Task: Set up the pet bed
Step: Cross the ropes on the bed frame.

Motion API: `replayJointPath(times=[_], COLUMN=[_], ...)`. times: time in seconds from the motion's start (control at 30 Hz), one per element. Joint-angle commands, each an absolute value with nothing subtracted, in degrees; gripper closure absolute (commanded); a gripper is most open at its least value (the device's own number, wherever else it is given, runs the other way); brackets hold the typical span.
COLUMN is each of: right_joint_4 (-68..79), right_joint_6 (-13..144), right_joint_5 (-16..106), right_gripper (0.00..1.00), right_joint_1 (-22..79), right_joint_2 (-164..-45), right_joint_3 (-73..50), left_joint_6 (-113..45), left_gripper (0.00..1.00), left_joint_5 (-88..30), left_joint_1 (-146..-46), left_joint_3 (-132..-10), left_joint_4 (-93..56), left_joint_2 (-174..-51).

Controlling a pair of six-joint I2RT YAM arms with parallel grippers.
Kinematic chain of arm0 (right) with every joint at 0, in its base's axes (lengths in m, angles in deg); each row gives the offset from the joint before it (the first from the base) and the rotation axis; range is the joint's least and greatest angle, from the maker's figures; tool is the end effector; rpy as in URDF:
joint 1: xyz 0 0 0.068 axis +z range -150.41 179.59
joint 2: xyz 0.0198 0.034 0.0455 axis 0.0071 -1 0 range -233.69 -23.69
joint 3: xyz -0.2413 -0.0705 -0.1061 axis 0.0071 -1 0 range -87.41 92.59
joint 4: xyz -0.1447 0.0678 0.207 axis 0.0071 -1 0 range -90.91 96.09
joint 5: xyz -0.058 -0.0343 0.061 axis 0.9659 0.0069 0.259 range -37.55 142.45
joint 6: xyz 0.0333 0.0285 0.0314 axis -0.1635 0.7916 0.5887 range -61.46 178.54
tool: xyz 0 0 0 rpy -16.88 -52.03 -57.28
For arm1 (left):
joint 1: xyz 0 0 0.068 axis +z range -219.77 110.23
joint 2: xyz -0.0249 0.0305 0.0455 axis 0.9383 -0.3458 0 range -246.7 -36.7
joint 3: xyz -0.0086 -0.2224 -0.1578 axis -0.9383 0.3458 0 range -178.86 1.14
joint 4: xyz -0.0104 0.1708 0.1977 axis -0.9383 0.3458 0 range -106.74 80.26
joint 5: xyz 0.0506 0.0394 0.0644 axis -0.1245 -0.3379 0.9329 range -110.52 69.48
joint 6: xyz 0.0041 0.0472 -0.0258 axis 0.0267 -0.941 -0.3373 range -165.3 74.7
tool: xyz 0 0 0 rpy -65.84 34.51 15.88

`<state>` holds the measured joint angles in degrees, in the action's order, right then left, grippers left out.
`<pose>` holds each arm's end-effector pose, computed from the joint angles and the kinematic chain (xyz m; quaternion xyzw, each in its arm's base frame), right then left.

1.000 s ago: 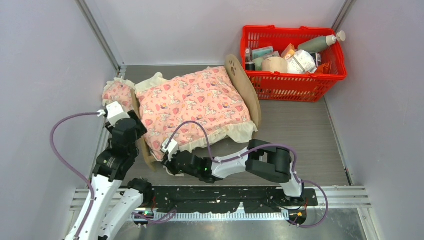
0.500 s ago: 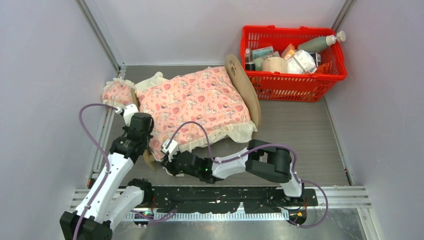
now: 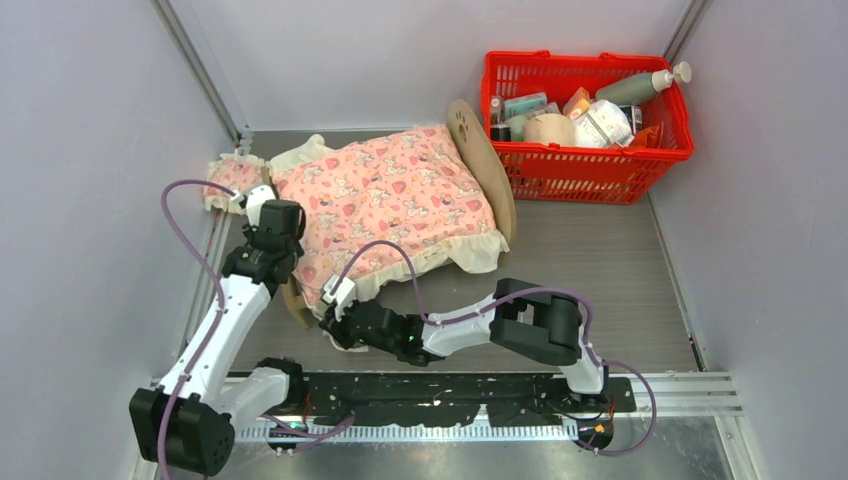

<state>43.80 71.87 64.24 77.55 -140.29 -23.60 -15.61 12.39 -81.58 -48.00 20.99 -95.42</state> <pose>0.0987 0.4282 0.1624 -0.3693 0.7007 0.3755 0.4813 0.2045 -0.0230 0.2811 -0.2406 0.8664 0.1230 0.4199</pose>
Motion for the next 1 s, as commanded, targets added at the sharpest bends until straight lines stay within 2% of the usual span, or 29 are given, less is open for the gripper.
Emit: replayJointPath(times=[0.0,0.13,0.27,0.4,0.7,0.97], right_joint_4=[47.6,50.4,54.3,55.2,55.3,58.4], right_joint_6=[73.9,75.6,75.9,76.3,77.5,76.5], right_joint_5=[66.4,68.6,70.6,72.0,72.5,74.4], right_gripper=[0.95,0.95,0.95,0.95,0.95,0.95], right_joint_1=[77.9,78.3,79.6,80.6,81.4,82.1], right_joint_2=[-141.1,-141.7,-141.7,-141.3,-142.0,-142.0], right_joint_3=[-20.7,-22.0,-24.5,-25.8,-26.5,-28.3], left_joint_6=[-14.1,-12.0,-9.4,-5.3,-0.3,4.8], left_gripper=[0.55,0.53,0.58,0.61,0.62,0.64], left_joint_5=[12.0,2.5,-8.2,-14.8,-16.6,-18.2], left_joint_1=[-81.3,-81.3,-81.3,-81.4,-81.4,-82.8], left_joint_3=[-53.5,-51.1,-47.6,-44.8,-45.2,-38.2], left_joint_4=[23.5,29.2,31.5,35.1,45.7,39.9], left_joint_2=[-88.2,-78.2,-68.9,-64.8,-60.5,-61.4])
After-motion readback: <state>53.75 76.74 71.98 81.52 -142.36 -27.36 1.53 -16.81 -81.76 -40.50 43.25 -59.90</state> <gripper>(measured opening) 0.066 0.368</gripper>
